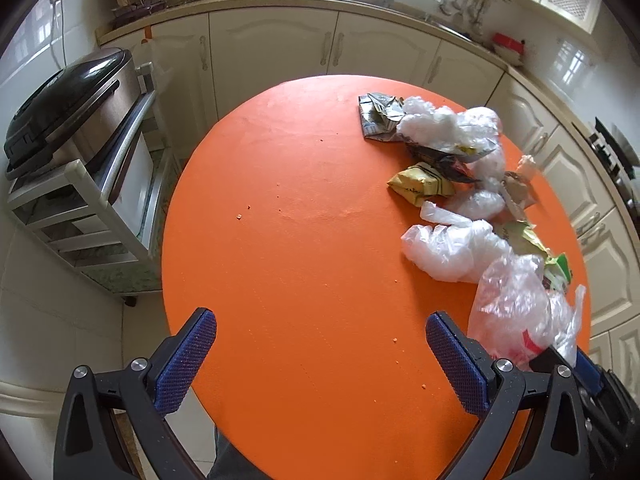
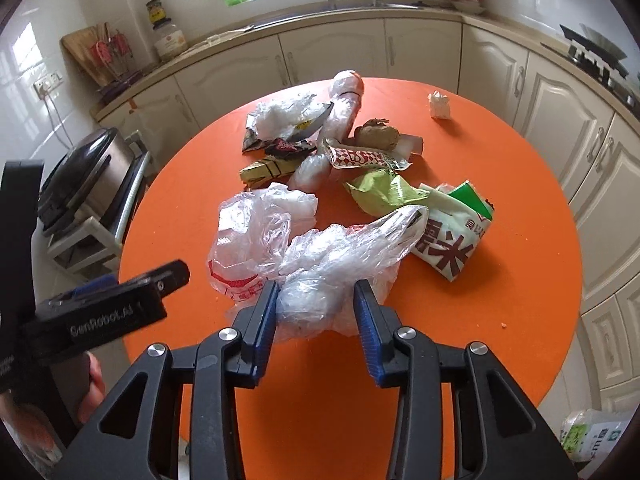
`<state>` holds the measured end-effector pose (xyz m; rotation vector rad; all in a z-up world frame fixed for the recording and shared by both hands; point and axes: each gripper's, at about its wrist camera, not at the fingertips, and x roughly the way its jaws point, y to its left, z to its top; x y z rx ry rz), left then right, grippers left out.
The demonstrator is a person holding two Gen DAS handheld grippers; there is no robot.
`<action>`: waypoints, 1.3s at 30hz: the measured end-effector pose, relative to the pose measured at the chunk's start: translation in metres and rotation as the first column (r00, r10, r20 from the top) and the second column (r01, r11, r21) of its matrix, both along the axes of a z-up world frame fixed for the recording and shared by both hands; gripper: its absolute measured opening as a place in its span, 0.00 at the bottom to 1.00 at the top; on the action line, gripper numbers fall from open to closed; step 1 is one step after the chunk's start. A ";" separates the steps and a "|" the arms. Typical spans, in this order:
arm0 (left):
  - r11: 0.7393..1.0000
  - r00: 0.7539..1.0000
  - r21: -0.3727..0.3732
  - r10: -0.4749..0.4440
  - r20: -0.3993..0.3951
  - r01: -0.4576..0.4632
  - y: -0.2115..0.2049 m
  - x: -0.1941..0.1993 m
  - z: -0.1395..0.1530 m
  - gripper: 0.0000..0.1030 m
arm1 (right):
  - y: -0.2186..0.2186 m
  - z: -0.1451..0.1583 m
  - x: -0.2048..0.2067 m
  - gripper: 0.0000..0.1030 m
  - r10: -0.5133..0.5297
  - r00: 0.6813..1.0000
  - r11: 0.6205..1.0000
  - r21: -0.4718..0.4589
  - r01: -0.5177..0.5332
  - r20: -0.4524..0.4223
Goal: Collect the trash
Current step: 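Move the right tool to the clear plastic bag and close on it, then lift the plastic bag with the right tool while the left tool grasps a crumpled white bag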
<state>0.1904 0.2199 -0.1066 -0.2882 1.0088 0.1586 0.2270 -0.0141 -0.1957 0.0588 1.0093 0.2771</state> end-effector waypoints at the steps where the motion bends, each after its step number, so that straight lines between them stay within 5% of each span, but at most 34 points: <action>1: 1.000 1.000 -0.002 -0.002 0.003 0.002 -0.001 -0.004 0.002 0.99 | -0.004 -0.001 -0.007 0.40 0.002 1.000 1.000 -0.001 -0.002 -0.002; 3: 1.000 1.000 -0.009 -0.011 0.009 0.011 -0.003 -0.013 0.004 0.99 | -0.013 -0.004 -0.017 0.44 -0.002 1.000 0.999 -0.036 0.001 -0.010; 5: 1.000 1.000 -0.013 -0.020 0.005 0.020 -0.005 -0.020 0.004 0.99 | -0.024 -0.006 -0.024 0.63 -0.061 0.998 0.996 -0.065 0.059 -0.021; 7: 0.999 1.000 -0.020 -0.029 -0.002 0.029 -0.006 -0.023 0.004 0.99 | -0.039 -0.008 -0.024 0.97 -0.157 0.987 0.986 -0.068 0.154 -0.032; 8: 0.999 0.999 -0.022 -0.033 -0.005 0.033 -0.006 -0.025 0.004 0.99 | -0.047 -0.007 -0.025 0.98 -0.200 0.979 0.978 -0.062 0.198 -0.029; 12: 0.999 0.999 -0.028 -0.039 -0.011 0.039 -0.003 -0.023 0.005 0.99 | -0.057 -0.008 -0.016 0.98 -0.272 0.960 0.960 0.048 0.275 -0.068; 20: 1.000 1.000 -0.008 -0.014 -0.017 0.014 0.004 -0.012 0.009 0.99 | -0.005 -0.036 0.014 0.97 -0.181 0.979 0.979 -0.110 0.171 -0.092; 23: 1.000 1.000 0.000 -0.021 -0.019 0.021 0.001 -0.006 0.009 0.99 | -0.008 -0.047 0.017 0.83 -0.174 0.978 0.981 -0.109 0.161 -0.116; 24: 1.000 0.999 0.000 -0.026 -0.023 0.026 -0.001 -0.004 0.009 0.99 | -0.009 -0.046 0.015 0.67 -0.167 0.981 0.982 -0.107 0.156 -0.100; 25: 0.999 0.999 -0.004 -0.034 -0.028 0.034 -0.003 0.000 0.008 0.99 | -0.011 -0.045 0.014 0.62 -0.153 0.983 0.985 -0.094 0.144 -0.103; 30: 0.995 0.994 -0.006 -0.102 -0.032 0.102 -0.023 0.019 0.009 0.99 | -0.037 -0.039 0.015 0.58 -0.195 0.973 0.981 -0.009 0.195 -0.125; 39: 0.986 0.986 0.020 -0.164 0.036 0.164 -0.059 0.053 0.022 0.99 | -0.088 0.008 0.019 0.58 -0.317 0.948 0.947 0.057 0.315 0.016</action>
